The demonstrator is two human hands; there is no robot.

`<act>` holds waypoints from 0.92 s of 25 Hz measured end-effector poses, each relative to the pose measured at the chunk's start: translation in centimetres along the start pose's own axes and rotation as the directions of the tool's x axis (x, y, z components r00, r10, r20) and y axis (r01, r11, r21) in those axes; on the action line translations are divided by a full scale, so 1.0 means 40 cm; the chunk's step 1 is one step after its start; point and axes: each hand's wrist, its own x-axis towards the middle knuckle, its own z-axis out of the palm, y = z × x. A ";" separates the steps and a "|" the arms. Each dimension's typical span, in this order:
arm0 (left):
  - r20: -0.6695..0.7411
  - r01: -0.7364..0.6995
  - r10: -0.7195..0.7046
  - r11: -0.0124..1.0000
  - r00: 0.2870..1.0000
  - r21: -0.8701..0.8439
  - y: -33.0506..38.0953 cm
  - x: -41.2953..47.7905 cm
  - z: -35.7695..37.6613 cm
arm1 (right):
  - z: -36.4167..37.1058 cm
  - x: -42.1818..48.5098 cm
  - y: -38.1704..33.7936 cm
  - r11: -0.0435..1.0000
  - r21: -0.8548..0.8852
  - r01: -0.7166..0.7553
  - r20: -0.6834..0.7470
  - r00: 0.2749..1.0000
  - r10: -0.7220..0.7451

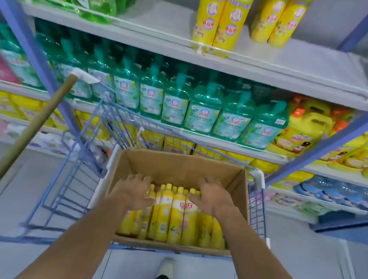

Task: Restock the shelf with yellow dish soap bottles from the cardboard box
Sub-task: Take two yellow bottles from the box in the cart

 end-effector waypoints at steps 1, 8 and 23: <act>0.042 0.005 -0.005 1.000 0.999 -0.003 -0.003 0.024 0.038 | 0.043 0.025 0.015 1.000 0.013 -0.007 0.042 0.999 0.007; 0.193 0.009 -0.005 1.000 0.981 -0.021 0.041 0.203 0.165 | 0.209 0.164 0.116 0.998 0.032 -0.056 0.224 0.973 0.047; 0.077 0.195 -0.180 0.904 0.981 -0.381 0.103 0.610 0.485 | 0.549 0.475 0.212 0.933 0.283 -0.223 0.148 0.971 0.187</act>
